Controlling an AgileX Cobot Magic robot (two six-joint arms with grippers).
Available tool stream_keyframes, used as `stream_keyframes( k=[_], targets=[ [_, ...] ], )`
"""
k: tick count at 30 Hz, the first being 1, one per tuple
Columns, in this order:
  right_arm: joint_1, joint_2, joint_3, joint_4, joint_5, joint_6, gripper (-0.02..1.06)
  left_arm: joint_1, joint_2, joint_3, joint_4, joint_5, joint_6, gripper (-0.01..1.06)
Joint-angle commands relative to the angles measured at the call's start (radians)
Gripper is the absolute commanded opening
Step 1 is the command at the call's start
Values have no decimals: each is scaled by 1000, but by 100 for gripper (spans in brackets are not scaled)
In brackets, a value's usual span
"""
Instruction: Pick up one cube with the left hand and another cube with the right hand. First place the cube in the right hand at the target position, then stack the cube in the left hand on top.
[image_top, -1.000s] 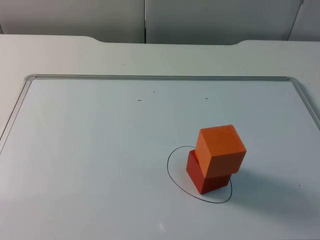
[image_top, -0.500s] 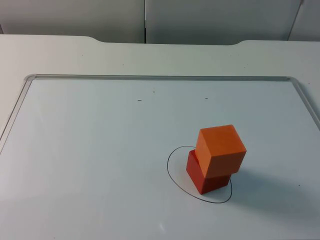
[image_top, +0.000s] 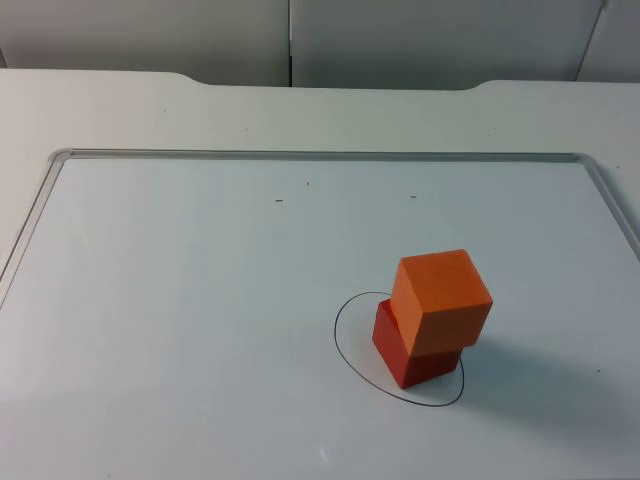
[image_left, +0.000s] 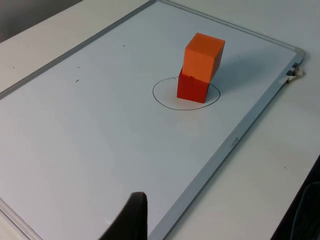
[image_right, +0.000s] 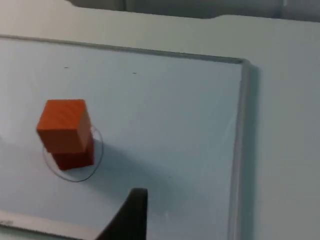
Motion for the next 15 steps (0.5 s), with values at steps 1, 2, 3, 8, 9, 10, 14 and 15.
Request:
stream_keyframes(
  k=[1,2,3,8,9,10,14,15],
  targets=[
    [-88,-4,7,6,-7,-1,104,-1,-4,7,-1,-13,0,105],
    [-125,-4,7,6,-7,-1,104,1,-4,7,-1,-13,0,105],
    [-155,-4,7,6,-7,-1,104,8,-4,7,-1,-13,0,105],
    [-187,-4,7,6,-7,-1,104,97,-4,7,-1,-13,0,105],
    [-187,-4,7,6,-7,-1,104,97,-4,7,-1,-13,0,105],
    [-187,-4,7,6,-7,-1,104,153,-4,7,-1,-13,0,105],
    [-187,-4,7,6,-7,-1,104,328,-4,7,-1,-13,0,105],
    [-187,-4,7,6,-7,-1,104,328,-4,7,-1,-13,0,105]
  ],
)
